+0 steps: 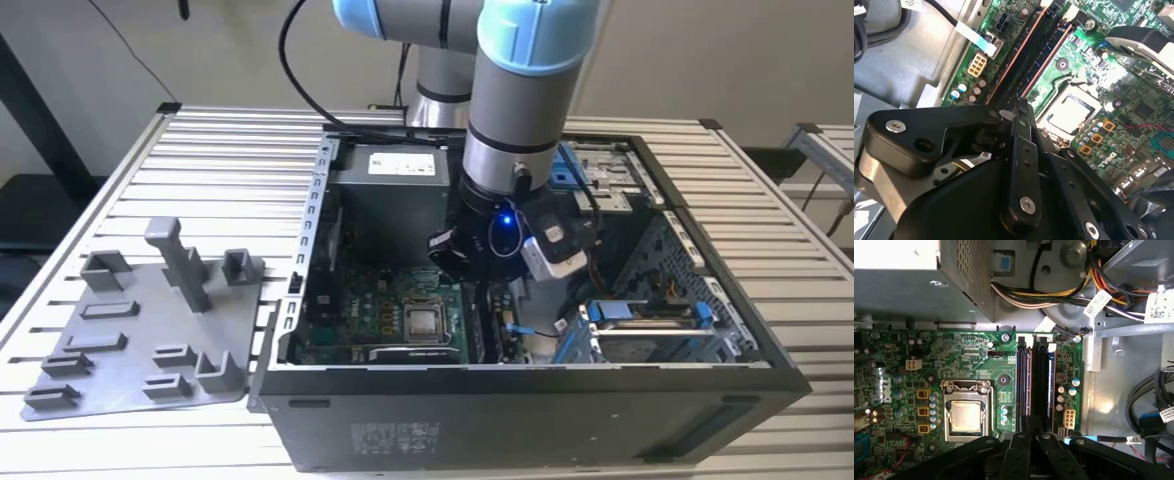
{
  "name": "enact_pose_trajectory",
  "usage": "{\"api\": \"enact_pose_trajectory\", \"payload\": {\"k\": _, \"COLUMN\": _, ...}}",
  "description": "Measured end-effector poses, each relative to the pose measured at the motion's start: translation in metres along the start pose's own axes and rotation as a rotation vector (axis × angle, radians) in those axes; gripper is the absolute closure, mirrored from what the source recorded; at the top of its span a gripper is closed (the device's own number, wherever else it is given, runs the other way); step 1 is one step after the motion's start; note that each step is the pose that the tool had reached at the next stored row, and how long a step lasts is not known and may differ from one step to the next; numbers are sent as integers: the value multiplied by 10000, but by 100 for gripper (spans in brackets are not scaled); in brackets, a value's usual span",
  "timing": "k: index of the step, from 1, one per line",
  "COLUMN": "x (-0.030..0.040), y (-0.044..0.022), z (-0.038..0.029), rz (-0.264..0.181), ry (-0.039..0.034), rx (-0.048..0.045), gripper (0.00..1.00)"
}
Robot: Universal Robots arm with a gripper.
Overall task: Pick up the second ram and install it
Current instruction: 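Insert the second ram into the second slot, then press down the second ram until it locks into place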
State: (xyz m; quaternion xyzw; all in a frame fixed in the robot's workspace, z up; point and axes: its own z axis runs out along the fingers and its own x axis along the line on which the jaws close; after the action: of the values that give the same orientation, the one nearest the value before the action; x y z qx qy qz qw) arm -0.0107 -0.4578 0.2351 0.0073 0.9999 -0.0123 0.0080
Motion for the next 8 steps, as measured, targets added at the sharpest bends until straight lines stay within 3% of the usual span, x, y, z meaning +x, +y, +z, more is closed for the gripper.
{"api": "enact_pose_trajectory", "payload": {"k": 8, "x": 0, "y": 0, "z": 0, "rz": 0, "ry": 0, "rx": -2, "gripper": 89}}
